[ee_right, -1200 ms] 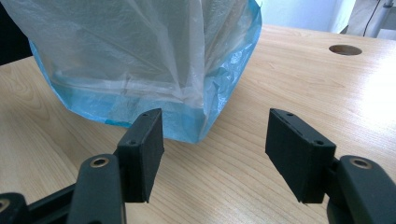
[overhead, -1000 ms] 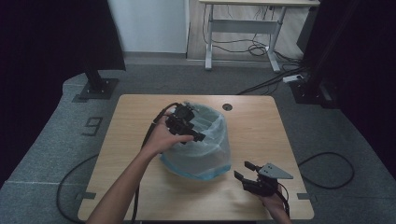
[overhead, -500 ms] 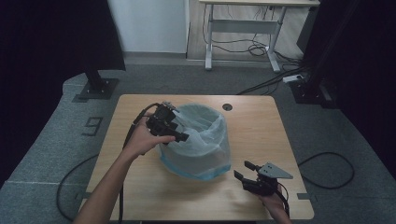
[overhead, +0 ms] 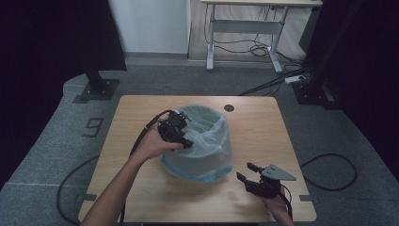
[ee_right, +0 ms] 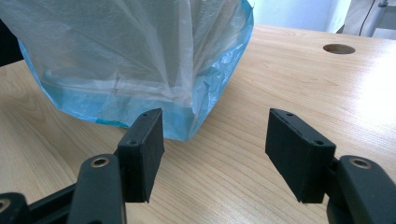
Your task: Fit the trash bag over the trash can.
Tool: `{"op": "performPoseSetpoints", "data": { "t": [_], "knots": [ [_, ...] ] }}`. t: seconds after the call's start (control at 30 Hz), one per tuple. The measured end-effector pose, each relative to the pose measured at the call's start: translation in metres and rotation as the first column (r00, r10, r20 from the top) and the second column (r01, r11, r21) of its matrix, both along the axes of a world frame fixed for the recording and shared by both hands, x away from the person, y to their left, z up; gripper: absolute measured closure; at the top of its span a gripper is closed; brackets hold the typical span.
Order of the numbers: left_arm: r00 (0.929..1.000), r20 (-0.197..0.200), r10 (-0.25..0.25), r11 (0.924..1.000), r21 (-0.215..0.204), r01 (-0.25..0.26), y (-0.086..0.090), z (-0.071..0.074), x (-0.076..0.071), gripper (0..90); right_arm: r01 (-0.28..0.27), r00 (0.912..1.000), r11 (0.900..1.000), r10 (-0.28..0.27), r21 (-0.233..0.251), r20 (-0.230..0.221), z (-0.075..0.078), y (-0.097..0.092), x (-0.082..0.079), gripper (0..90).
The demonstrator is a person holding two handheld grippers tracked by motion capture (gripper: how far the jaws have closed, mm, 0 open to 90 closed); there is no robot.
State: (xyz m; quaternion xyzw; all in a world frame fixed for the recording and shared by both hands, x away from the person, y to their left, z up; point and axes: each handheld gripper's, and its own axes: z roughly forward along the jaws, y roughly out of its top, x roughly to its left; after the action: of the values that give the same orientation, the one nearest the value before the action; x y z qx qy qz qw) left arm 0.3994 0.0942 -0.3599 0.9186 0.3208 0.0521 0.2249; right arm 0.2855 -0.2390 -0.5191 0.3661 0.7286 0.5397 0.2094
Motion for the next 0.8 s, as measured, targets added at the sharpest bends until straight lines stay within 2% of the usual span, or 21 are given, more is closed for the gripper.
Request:
{"op": "performPoseSetpoints", "data": {
  "t": [0.17, 0.3, 0.47, 0.6, 0.8],
  "knots": [
    [1.0000, -0.007, -0.002, 1.0000, -0.006, 0.002, 0.001, 0.001, 0.001, 45.9, -0.005, 1.0000, 1.0000, 0.005, -0.003, 0.002, 0.000, 0.001, 0.000, 36.0],
    [0.9997, 0.020, 0.018, 0.9967, -0.080, -0.016, 0.012, 0.009, 0.004, 43.9, 0.003, 1.0000, 1.0000, -0.003, 0.003, 0.003, 0.000, -0.001, 0.000, 36.0],
    [0.9966, 0.050, 0.065, 0.9821, -0.180, -0.055, 0.025, 0.018, 0.015, 41.1, 0.004, 1.0000, 1.0000, -0.004, 0.003, 0.001, 0.001, -0.001, 0.000, 36.0],
    [0.9917, 0.051, 0.118, 0.9704, -0.218, -0.105, 0.028, 0.017, 0.028, 40.5, 0.007, 1.0000, 1.0000, -0.007, 0.001, 0.000, 0.000, -0.001, 0.000, 36.0],
    [0.9880, 0.016, 0.154, 0.9703, -0.192, -0.148, 0.023, 0.006, 0.044, 39.4, 0.022, 0.9997, 0.9997, -0.022, 0.008, -0.003, 0.000, -0.005, 0.000, 36.0]
  ]
}}
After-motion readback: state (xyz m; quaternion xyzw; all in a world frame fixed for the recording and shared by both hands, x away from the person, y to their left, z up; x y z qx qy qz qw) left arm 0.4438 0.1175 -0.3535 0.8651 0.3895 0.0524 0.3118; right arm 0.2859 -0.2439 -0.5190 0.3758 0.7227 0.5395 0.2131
